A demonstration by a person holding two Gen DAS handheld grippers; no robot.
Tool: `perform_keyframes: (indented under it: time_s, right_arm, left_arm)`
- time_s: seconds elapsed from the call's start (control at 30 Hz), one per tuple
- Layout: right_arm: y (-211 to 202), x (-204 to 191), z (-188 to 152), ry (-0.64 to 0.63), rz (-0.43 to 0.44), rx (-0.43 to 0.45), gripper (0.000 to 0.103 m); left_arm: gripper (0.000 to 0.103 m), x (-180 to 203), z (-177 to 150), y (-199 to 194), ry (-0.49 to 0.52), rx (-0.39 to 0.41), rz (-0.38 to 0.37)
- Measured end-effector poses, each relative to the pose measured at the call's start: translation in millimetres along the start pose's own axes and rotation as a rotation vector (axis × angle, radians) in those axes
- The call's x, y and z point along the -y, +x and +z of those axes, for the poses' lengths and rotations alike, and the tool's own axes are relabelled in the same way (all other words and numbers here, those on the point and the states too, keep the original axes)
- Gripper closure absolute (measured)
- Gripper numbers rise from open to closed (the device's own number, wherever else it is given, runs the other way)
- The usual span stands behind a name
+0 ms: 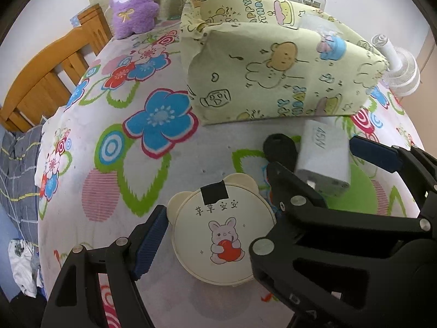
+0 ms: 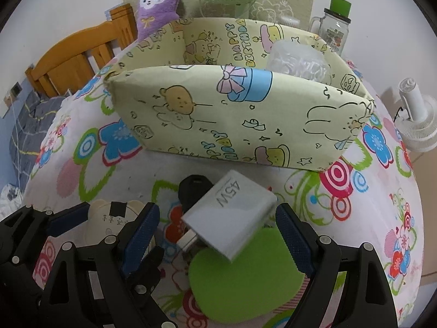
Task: Organize rigid objects
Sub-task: 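Grasp the printed charger with right tool while left grasps the round bunny coaster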
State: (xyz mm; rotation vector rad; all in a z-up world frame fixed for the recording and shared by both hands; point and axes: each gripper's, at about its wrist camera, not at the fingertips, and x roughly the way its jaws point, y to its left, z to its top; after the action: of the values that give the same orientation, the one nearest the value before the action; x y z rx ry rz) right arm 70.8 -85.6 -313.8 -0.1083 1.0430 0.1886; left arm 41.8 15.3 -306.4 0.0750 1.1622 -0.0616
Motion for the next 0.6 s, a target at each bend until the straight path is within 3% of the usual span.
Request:
perform_keyframes:
  time_s: [0.17, 0.3, 0.6]
  right_arm:
    - [8.8, 7.0, 2.5, 0.032, -0.013, -0.023, 0.014]
    - [15.5, 11.0, 4.1, 0.071, -0.004, -0.056, 0.029]
    - [13.9, 12.9, 8.1, 0.087, -0.005, -0.054, 0.030]
  left_arm:
    - [0.022, 2.7, 6.0, 8.6, 0.013, -0.011, -0.015]
    - [0.022, 5.1, 11.3, 10.6, 0.021, -0.005, -0.025]
    - [0.022, 7.3, 14.9, 8.6, 0.018, 0.001, -0.043]
